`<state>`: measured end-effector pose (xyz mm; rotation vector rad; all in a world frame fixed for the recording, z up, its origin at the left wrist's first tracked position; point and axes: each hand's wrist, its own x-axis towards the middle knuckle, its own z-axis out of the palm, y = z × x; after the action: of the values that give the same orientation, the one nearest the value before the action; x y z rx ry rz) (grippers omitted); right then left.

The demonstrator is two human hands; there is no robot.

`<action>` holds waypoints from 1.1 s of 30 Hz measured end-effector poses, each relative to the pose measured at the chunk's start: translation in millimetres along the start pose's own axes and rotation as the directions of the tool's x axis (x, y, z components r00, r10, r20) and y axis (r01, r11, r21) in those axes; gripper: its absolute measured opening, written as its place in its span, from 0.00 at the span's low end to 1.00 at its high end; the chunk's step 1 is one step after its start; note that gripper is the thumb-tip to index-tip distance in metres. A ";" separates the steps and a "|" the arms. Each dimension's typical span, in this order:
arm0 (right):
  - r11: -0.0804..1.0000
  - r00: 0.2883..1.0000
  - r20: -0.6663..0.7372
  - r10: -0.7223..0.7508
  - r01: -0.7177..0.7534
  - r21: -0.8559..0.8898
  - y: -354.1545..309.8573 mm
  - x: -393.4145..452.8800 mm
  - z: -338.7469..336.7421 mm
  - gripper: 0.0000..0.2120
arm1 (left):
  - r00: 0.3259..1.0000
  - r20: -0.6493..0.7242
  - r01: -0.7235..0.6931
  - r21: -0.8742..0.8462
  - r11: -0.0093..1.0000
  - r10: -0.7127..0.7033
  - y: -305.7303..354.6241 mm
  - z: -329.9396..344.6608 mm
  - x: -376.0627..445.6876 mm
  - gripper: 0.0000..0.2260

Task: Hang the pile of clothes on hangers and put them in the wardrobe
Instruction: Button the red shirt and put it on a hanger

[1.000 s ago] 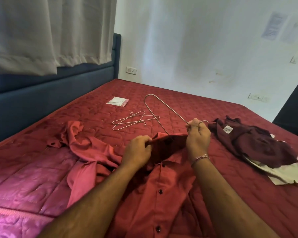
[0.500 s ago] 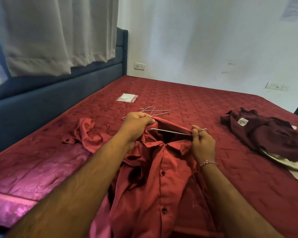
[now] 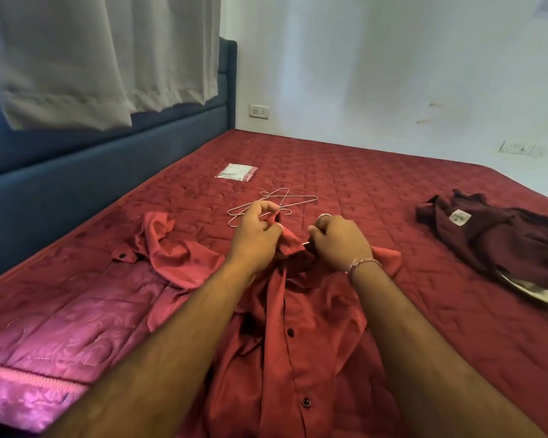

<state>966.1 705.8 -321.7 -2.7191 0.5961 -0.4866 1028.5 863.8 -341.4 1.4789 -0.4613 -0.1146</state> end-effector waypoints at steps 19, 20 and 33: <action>0.815 0.888 -0.063 0.455 -0.387 0.432 62.1 -40.0 96.6 0.11 | 0.921 0.279 -0.361 0.870 0.334 0.270 -111.7 4.3 10.3 0.10; 0.807 0.884 -0.047 0.465 -0.401 0.434 63.8 -39.3 96.8 0.13 | 0.932 0.263 -0.345 0.856 0.385 0.249 -118.1 1.9 9.2 0.08; 0.302 0.925 0.093 0.369 -0.214 0.929 43.1 -49.8 97.9 0.01 | 0.984 0.086 -0.176 0.574 0.800 0.156 -110.9 -20.5 3.7 0.03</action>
<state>946.8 713.2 -437.8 -1.4071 0.5734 -0.6541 1062.0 870.1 -449.0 2.0316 -0.6940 0.1598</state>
